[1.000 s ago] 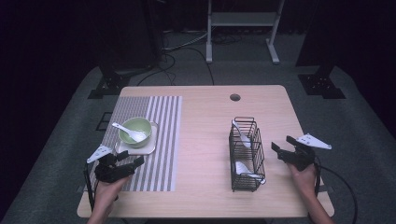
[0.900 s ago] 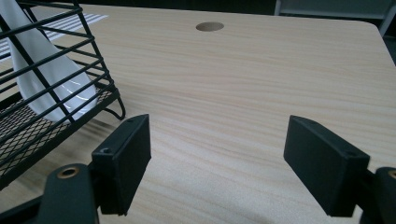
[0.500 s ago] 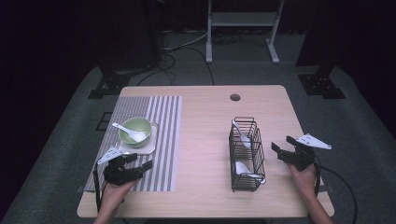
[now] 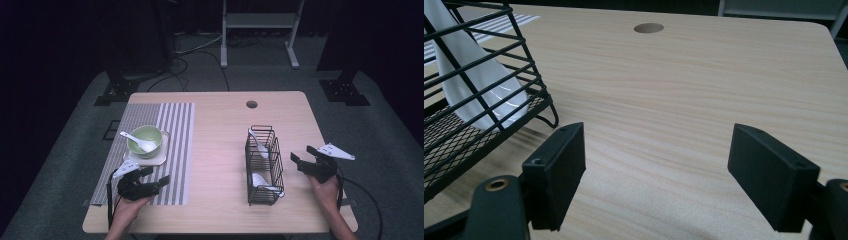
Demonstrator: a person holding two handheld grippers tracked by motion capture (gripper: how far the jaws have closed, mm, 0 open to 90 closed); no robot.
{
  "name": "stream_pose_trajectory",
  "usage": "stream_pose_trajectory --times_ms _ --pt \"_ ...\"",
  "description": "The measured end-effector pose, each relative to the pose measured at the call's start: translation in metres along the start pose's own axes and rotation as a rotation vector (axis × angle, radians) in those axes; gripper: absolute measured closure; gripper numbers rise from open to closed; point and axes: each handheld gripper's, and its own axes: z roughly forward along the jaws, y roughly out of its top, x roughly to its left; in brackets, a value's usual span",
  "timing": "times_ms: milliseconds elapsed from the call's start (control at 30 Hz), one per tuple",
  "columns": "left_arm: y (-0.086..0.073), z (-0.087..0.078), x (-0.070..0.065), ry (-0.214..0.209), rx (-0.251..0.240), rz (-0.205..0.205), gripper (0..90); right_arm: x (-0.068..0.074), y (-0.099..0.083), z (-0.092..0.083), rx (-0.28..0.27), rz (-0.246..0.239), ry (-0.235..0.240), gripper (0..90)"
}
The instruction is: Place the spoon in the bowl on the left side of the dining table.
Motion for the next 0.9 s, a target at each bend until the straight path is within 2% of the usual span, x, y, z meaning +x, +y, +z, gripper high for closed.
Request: stream_pose_trajectory --times_ms 233,500,767,900 --pt "-0.002 0.004 -0.005 -0.016 0.013 0.008 15.0 0.0 0.0 0.0 0.001 0.001 0.0 21.8" --pt "-0.002 0.012 -0.016 -0.045 0.035 0.046 15.0 0.0 0.0 0.0 0.002 0.001 -0.004 21.8" --pt "-0.004 0.016 -0.019 -0.058 0.052 0.068 15.0 0.001 0.0 0.001 0.005 -0.004 -0.006 21.8" --pt "-0.005 0.019 -0.023 -0.072 0.066 0.092 15.0 0.001 0.0 0.001 0.006 -0.006 -0.006 21.8"
